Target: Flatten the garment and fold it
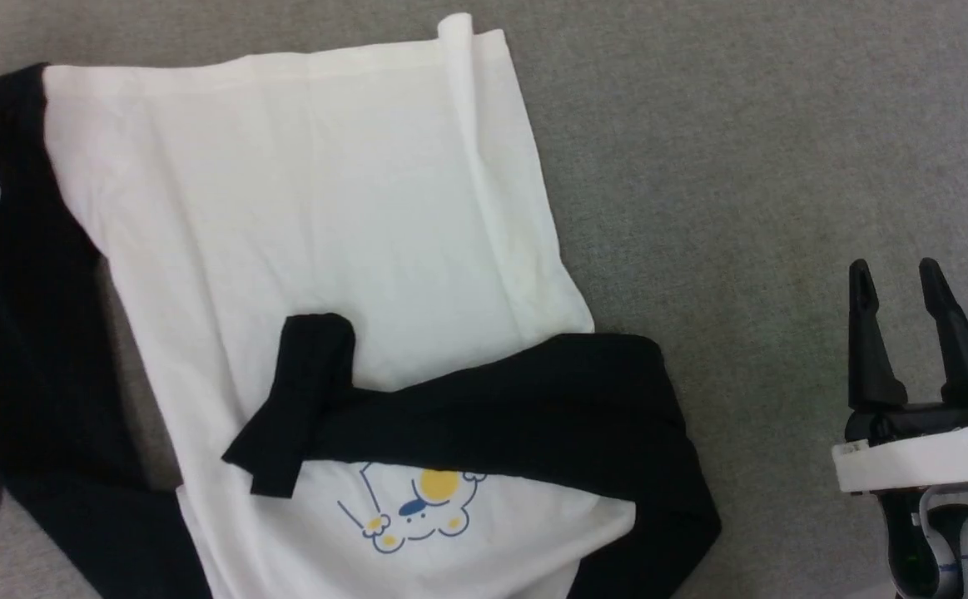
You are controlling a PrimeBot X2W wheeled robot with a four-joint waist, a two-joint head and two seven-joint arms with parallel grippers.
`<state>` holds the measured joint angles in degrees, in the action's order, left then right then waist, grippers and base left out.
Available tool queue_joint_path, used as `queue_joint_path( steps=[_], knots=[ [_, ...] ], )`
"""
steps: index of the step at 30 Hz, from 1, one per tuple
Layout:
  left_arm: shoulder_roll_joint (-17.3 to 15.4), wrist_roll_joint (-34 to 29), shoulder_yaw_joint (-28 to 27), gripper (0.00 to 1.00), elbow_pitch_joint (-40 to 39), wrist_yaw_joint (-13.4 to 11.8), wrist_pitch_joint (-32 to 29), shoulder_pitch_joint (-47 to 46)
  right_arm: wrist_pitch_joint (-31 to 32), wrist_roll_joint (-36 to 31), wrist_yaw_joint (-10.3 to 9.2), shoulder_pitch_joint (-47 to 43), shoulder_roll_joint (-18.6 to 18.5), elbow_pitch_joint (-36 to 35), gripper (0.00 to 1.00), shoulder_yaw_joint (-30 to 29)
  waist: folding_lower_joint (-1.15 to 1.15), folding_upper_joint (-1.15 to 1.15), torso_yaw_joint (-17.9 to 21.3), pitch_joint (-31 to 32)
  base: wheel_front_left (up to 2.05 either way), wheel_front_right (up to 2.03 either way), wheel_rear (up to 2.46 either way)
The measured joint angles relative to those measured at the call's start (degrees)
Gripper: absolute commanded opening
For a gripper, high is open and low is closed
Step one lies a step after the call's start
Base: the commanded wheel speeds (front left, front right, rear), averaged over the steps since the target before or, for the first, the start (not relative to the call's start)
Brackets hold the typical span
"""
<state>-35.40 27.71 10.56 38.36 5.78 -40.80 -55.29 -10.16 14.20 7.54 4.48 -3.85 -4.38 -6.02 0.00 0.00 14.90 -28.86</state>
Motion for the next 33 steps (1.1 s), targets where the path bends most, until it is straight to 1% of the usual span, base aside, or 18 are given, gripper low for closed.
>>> queue_joint_path(
  steps=[3,6,7,8,11,14,17,21,27,30,31,32,33],
  knots=[
    [-0.6,0.5,-0.5,1.0,1.2,0.0,-0.1,-2.0,-0.2,0.2,0.0,0.1,0.2,1.0,1.0,0.1,0.0,0.0,1.1,-1.6,0.0,0.0,0.0],
    [-0.8,2.4,-0.9,1.0,1.8,0.1,-2.4,-2.9,-0.5,0.1,0.0,0.2,0.3,1.7,1.0,0.1,-0.01,0.0,1.4,-2.2,0.0,0.0,0.0],
    [-0.8,3.2,-1.0,0.78,1.9,0.1,-3.2,-3.2,-0.5,0.1,0.0,0.2,0.3,2.0,1.0,0.0,-0.01,0.0,1.3,-2.2,0.0,0.0,0.0],
    [-0.8,3.9,-1.0,0.0,2.0,0.2,-4.0,-3.4,-0.5,0.1,0.0,0.2,0.3,2.2,1.0,-0.2,-0.01,0.0,1.2,-2.2,0.0,0.0,0.0],
    [-0.4,5.2,-0.8,0.0,2.1,0.7,-4.5,-3.3,-0.5,-0.1,0.0,0.3,0.3,2.7,1.0,-0.8,-0.01,0.0,0.7,-1.8,0.0,0.0,0.0],
    [0.5,5.6,-1.2,0.0,2.7,0.7,-1.8,-2.3,-0.4,-0.6,0.0,0.4,0.3,3.0,1.0,-1.0,0.0,0.0,0.2,-1.1,0.0,0.0,0.0],
    [1.0,5.3,-1.4,0.0,3.9,-0.4,2.6,-0.8,-0.3,-1.0,0.0,0.4,0.3,3.3,1.0,-1.1,0.0,0.0,-0.4,0.2,0.0,0.0,0.0],
    [0.7,4.4,-2.2,0.0,5.9,-1.8,9.9,2.3,0.2,-1.1,0.01,0.2,0.2,3.6,1.0,-1.4,0.0,0.0,-1.1,2.8,0.0,0.0,0.0],
    [0.8,4.5,-4.0,0.0,6.0,-2.4,19.8,5.5,1.6,-1.2,0.0,-1.4,-0.1,3.9,1.0,-2.6,0.0,0.0,-2.8,8.0,0.0,0.0,0.0],
    [1.0,4.5,-4.8,0.0,5.0,-3.4,23.5,7.9,2.1,-1.2,0.0,-2.5,-0.1,4.1,1.0,-2.7,0.0,0.0,-3.9,10.8,0.0,0.0,0.0],
    [1.0,4.5,-4.8,0.0,5.0,-3.4,23.5,7.9,2.1,-1.2,0.0,-2.5,-0.1,4.1,1.0,-2.7,0.0,0.0,-3.9,10.8,0.0,0.0,0.0],
    [1.1,4.8,-5.6,0.0,4.0,-3.9,25.6,9.8,2.5,-1.2,0.0,-3.3,-0.1,4.2,1.0,-2.8,-0.01,0.0,-4.7,12.8,0.0,0.0,0.0],
    [1.1,4.8,-5.6,0.0,4.0,-3.9,25.6,9.8,2.5,-1.2,0.0,-3.3,-0.1,4.2,1.0,-2.8,-0.01,0.0,-4.7,12.8,0.0,0.0,0.0]
  ],
)
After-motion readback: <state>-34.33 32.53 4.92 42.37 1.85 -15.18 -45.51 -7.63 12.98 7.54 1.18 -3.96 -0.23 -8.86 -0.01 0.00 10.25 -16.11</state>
